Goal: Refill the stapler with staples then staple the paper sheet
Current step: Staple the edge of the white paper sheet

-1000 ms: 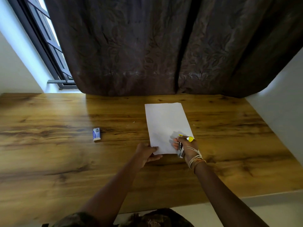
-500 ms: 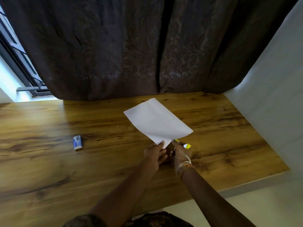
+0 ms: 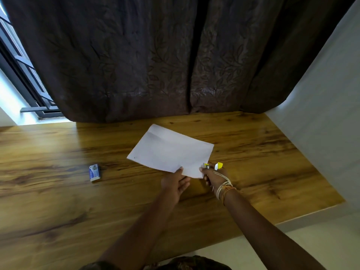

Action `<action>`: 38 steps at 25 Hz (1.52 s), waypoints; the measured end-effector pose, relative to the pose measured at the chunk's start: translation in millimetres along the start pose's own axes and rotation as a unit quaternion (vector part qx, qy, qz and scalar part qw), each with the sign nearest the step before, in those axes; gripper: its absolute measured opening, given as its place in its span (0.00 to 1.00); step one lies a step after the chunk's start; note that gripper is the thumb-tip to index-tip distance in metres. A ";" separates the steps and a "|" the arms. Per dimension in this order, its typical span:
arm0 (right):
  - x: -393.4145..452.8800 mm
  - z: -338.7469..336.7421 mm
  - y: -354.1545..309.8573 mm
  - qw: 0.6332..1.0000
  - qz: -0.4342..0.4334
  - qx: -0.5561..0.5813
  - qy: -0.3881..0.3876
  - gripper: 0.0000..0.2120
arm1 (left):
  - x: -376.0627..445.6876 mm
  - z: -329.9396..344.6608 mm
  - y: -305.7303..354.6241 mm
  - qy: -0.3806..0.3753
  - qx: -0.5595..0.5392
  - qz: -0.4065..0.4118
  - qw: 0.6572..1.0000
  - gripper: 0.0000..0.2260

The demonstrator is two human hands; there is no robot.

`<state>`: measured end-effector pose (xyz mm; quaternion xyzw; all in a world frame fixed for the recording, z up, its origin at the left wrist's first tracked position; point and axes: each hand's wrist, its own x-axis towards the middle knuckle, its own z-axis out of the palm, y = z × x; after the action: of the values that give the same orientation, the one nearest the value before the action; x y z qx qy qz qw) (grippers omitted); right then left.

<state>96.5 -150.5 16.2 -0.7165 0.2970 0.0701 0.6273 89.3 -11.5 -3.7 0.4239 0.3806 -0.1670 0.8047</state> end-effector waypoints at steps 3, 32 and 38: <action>11.2 -15.0 -7.2 0.995 -0.004 -0.069 -0.074 0.03 | 2.4 -21.6 14.5 -0.033 -0.028 -0.003 0.999 0.17; -16.6 -9.9 16.9 0.907 -0.156 -0.392 0.006 0.10 | 16.2 -18.1 3.7 -0.145 0.064 0.035 0.987 0.17; -16.2 -11.1 17.6 0.884 -0.206 -0.420 0.015 0.16 | 17.1 -15.7 3.3 -0.132 0.066 0.035 0.988 0.17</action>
<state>71.2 -156.1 11.0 -0.9589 0.0953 0.0466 0.2633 95.1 4.1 -20.3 0.4636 0.2445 -0.2183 0.8232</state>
